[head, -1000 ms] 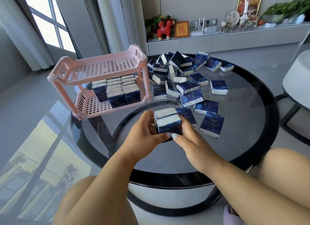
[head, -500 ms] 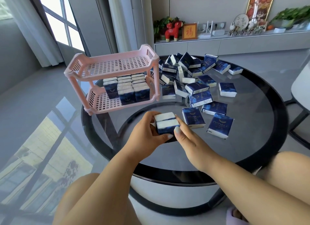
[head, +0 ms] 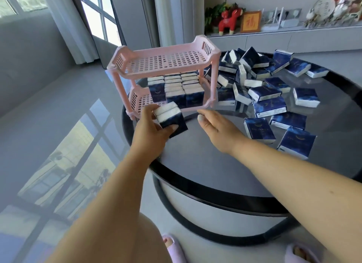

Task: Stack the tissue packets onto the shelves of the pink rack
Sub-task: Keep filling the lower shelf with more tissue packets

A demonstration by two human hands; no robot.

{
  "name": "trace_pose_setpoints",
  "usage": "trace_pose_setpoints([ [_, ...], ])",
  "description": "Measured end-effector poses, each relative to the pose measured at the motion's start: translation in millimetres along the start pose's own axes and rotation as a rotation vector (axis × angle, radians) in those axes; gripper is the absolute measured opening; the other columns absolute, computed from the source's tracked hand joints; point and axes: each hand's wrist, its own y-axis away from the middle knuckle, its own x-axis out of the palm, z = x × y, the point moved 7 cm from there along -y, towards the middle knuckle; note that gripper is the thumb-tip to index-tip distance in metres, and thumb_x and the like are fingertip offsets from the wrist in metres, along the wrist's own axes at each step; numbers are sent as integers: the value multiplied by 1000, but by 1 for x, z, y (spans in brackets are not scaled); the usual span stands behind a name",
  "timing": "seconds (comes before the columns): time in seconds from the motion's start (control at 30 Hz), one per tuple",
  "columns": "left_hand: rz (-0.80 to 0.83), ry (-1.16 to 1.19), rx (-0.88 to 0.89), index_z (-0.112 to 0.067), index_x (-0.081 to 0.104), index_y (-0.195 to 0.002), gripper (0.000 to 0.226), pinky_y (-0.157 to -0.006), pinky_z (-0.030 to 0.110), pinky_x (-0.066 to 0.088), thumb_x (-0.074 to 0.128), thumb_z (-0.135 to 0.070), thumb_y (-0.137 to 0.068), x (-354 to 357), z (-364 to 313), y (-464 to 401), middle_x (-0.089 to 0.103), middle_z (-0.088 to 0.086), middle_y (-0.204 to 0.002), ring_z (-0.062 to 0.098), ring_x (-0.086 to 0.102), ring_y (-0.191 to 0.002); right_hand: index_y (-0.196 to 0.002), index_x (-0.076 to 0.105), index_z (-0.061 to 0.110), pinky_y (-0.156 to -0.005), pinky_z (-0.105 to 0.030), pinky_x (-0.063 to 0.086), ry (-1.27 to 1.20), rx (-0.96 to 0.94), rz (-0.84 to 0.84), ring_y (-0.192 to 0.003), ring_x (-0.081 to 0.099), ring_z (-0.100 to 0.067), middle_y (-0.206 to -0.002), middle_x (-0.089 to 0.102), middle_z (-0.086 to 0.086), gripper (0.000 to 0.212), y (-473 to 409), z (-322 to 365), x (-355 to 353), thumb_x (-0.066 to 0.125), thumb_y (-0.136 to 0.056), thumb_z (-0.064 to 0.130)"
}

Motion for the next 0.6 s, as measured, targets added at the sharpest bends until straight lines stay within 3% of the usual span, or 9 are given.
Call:
trace_pose_setpoints([
  [0.17, -42, -171, -1, -15, 38, -126, 57, -69, 35, 49, 75, -20, -83, -21, -3, -44, 52, 1, -109, 23, 56, -89, -144, 31, 12, -110, -32, 22, 245, -24, 36, -140, 23, -19, -152, 30, -4, 60, -30, -4, 11, 27, -97, 50],
  [0.37, -51, -338, 7, -6, 34, -131, 55, -79, 34, 42, 66, -13, -88, -27, -5, -87, 43, 5, -112, 23, 45, -96, -143, 31, 13, -111, -31, 20, 403, -73, -21, -139, 22, -20, -151, 31, -4, 57, -35, -8, 17, 28, -98, 49],
  [0.47, -41, -388, -29, -7, 33, -130, 52, -84, 43, 48, 64, -13, -89, -22, -2, -103, 45, 10, -112, 29, 49, -97, -142, 33, 13, -111, -31, 19, 435, -92, -33, -140, 22, -20, -151, 31, -3, 57, -34, -6, 17, 29, -98, 49],
  [0.6, -28, -398, -126, -14, 32, -126, 50, -77, 40, 50, 61, -8, -86, -13, 11, -126, 46, 10, -105, 29, 52, -95, -142, 34, 13, -111, -30, 18, 460, -105, -42, -139, 23, -19, -150, 32, -3, 57, -35, -7, 18, 29, -98, 49],
])
